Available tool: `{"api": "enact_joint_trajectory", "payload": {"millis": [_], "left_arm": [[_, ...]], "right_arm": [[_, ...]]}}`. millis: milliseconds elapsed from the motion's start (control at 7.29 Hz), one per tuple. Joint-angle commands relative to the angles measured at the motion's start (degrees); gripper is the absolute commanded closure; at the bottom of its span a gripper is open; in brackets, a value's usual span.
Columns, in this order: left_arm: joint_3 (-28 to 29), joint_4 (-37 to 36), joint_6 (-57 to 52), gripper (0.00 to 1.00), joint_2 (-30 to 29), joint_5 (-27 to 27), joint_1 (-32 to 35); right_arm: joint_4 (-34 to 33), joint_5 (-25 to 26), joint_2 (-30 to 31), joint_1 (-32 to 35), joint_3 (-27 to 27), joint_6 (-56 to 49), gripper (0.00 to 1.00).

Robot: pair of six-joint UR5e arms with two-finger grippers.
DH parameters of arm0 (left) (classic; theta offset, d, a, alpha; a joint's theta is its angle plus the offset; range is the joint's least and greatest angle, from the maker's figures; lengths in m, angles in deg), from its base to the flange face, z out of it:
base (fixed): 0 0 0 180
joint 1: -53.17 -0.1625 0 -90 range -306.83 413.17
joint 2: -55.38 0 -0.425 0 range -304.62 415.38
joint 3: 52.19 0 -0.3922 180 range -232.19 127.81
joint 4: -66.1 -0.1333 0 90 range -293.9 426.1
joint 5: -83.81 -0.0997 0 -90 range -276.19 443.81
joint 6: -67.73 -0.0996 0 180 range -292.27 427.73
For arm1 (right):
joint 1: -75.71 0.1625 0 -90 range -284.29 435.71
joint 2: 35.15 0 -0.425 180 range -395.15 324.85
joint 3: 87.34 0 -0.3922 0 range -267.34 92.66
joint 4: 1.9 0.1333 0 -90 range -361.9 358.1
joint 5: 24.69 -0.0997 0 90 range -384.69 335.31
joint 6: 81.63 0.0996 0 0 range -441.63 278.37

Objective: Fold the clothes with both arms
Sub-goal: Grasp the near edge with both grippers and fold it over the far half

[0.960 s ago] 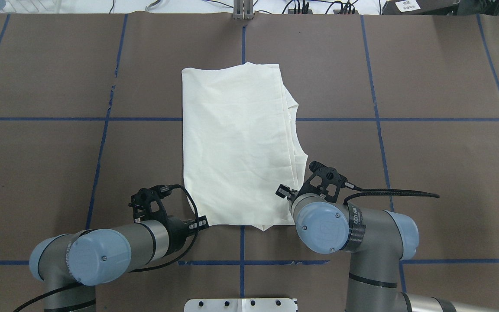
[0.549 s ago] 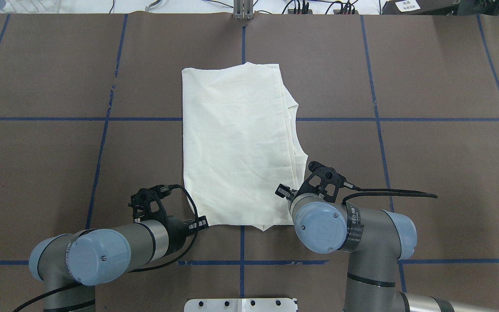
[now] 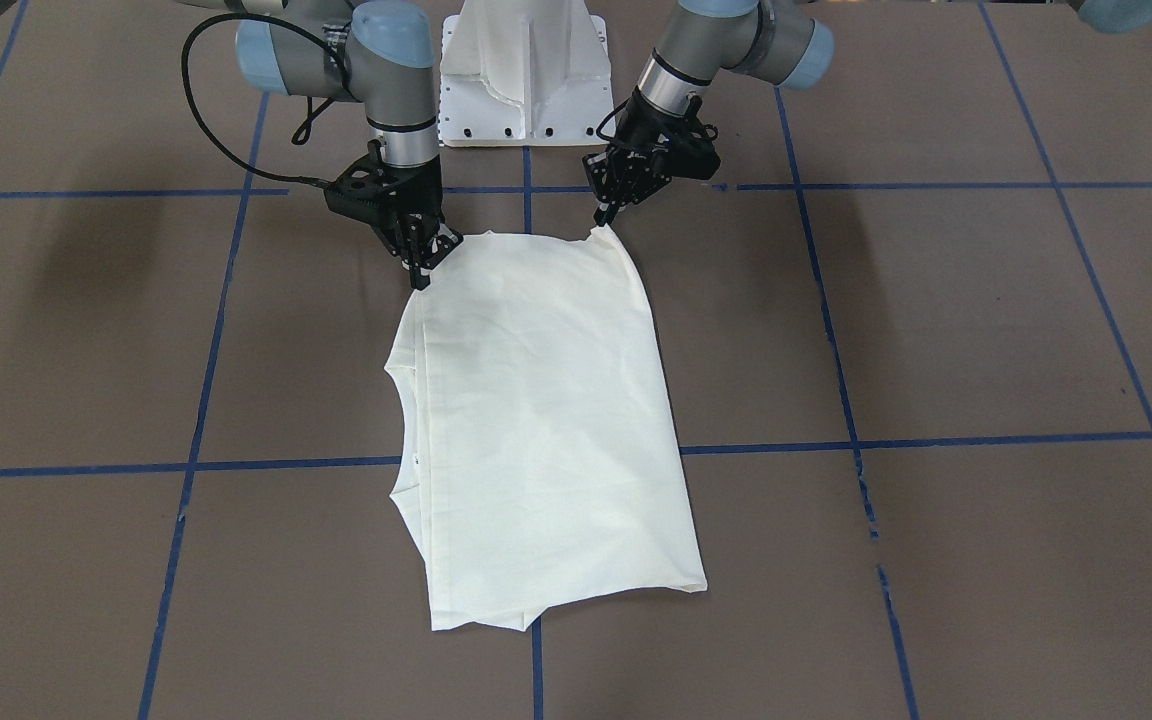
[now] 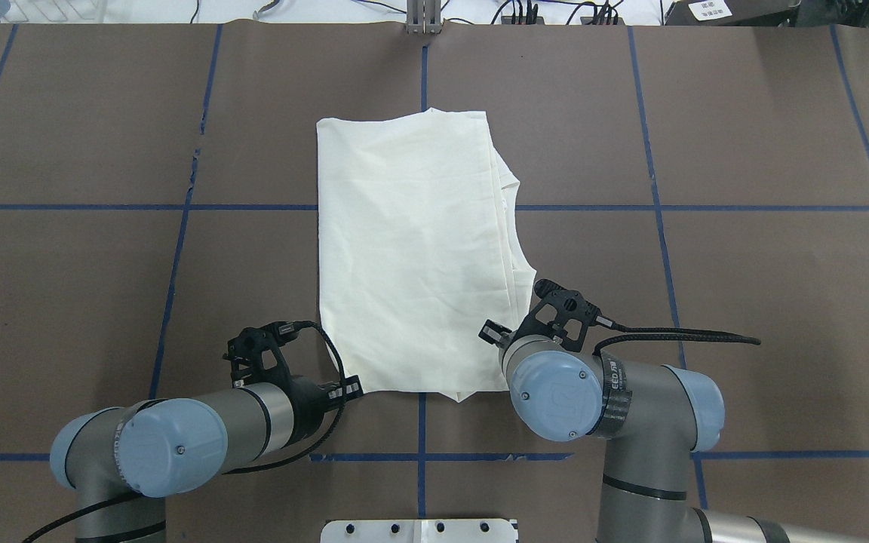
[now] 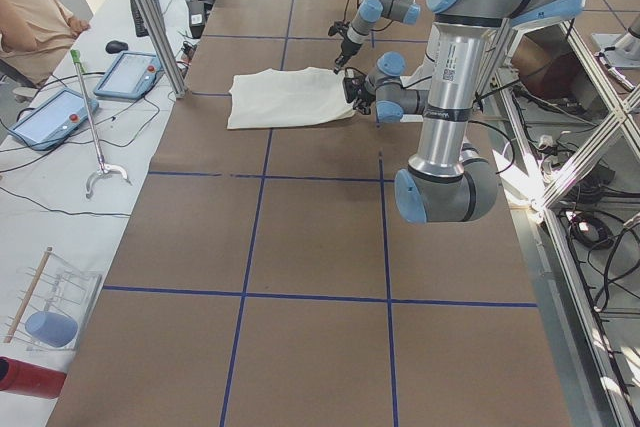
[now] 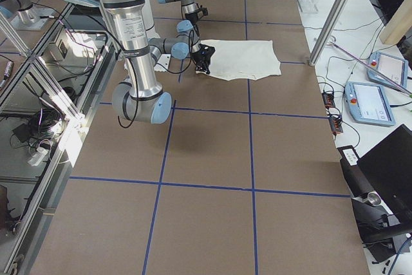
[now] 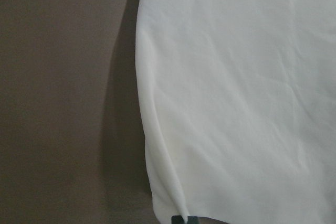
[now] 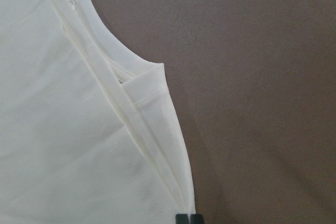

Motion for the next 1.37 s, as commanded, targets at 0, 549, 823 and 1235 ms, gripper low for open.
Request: {"api": "enact_joint_trajectory", "payload": {"millis": [0, 549, 823, 1235], "left_arm": [[-3.68, -1.98, -0.17, 1.00, 0.53, 0.35, 0.33], [-34.05, -35.84, 3.05, 1.00, 0.10, 2.98, -0.89], [-32.83, -38.83, 2.21, 1.00, -2.52, 5.62, -0.81], [-20.37, -38.66, -8.76, 1.00, -12.79, 6.06, 9.44]], "right_arm": [[-0.79, -0.16, 0.50, 0.40, 4.00, -0.15, 1.00], [-32.69, -0.16, 0.33, -11.07, 35.60, 8.96, 1.00], [-34.20, -0.07, -0.37, -10.85, 33.67, 8.91, 1.00], [-27.99, -0.77, -0.64, -1.04, 24.64, 3.82, 1.00]]}}
